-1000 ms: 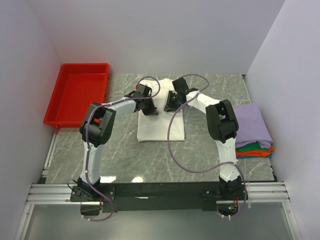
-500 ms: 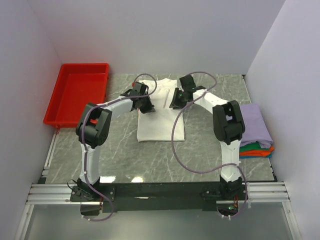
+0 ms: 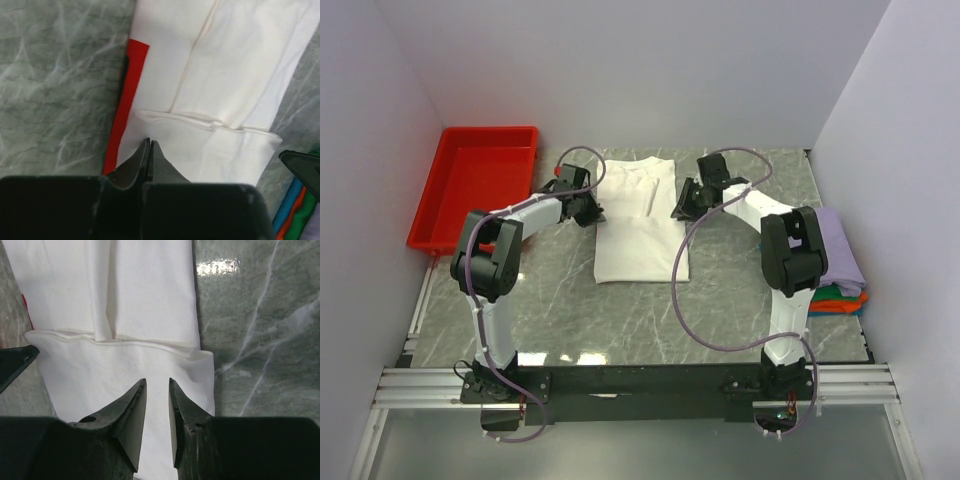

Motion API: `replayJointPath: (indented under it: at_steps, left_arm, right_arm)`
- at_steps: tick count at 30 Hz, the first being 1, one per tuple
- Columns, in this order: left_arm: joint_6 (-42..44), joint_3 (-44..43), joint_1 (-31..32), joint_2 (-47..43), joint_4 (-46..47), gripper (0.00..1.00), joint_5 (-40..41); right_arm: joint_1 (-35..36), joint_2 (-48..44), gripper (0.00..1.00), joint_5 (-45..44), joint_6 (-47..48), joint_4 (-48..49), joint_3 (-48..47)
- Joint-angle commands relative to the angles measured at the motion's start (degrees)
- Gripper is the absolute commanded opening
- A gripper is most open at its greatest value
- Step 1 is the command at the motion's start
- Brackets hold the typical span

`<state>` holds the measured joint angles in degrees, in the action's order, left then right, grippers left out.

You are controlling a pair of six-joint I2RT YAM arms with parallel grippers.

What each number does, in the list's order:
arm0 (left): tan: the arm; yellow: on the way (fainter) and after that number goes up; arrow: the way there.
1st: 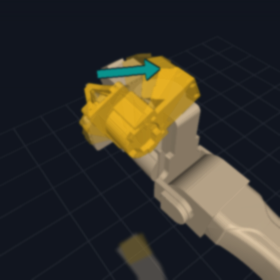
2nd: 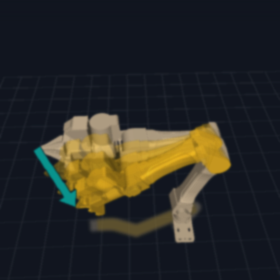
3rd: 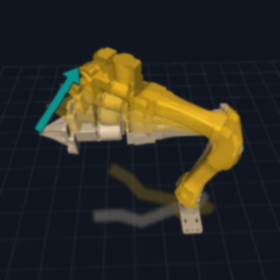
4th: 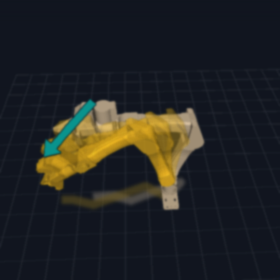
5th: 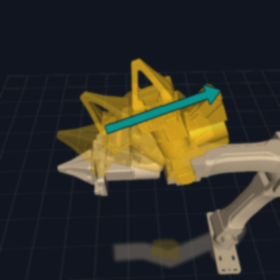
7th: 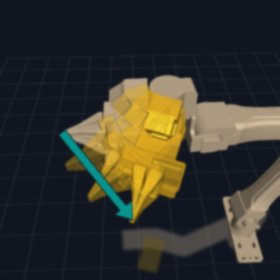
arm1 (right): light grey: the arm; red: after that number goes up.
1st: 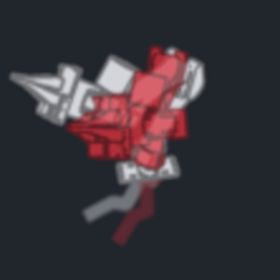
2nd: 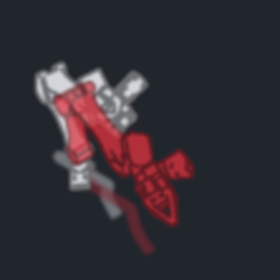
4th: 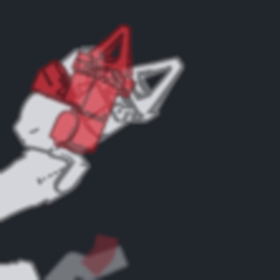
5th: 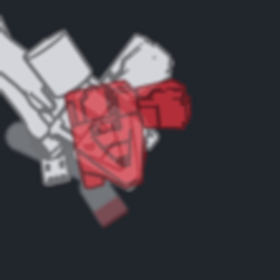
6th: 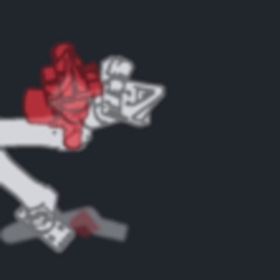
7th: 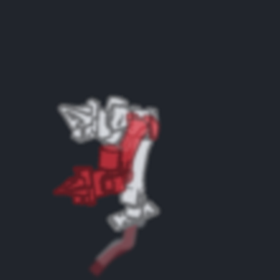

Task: Fold and stack the t-shirts
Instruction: Fold the tshirt

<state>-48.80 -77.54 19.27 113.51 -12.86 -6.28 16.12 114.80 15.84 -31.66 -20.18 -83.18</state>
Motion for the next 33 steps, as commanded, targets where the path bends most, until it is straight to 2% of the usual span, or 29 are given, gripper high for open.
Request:
replayJointPath:
  at_steps: [1,14,22,28,33]
  left_arm:
    - [-0.2,1.2,-0.5,0.3,1.5,0.0,1.0]
    - [-0.4,3.5,-1.3,1.0,2.6,0.0,0.7]
    - [0.5,3.3,-1.3,-8.0,-0.6,0.01,2.2]
    - [-0.3,9.9,0.1,-16.9,-1.3,0.01,0.5]
    - [-3.3,21.4,4.1,-23.7,3.7,0.01,-1.0]
  right_arm:
    - [-0.7,2.0,0.31,0.7,0.2,1.6,-0.8]
    - [-2.9,5.9,0.31,0.3,0.5,-1.9,-2.5]
    - [-3.8,-2.9,0.32,0.2,0.4,-2.9,-0.1]
    - [-2.7,-14.5,0.32,1.8,-2.3,2.7,11.5]
    - [1.8,-21.8,0.32,3.3,-4.1,8.0,22.8]
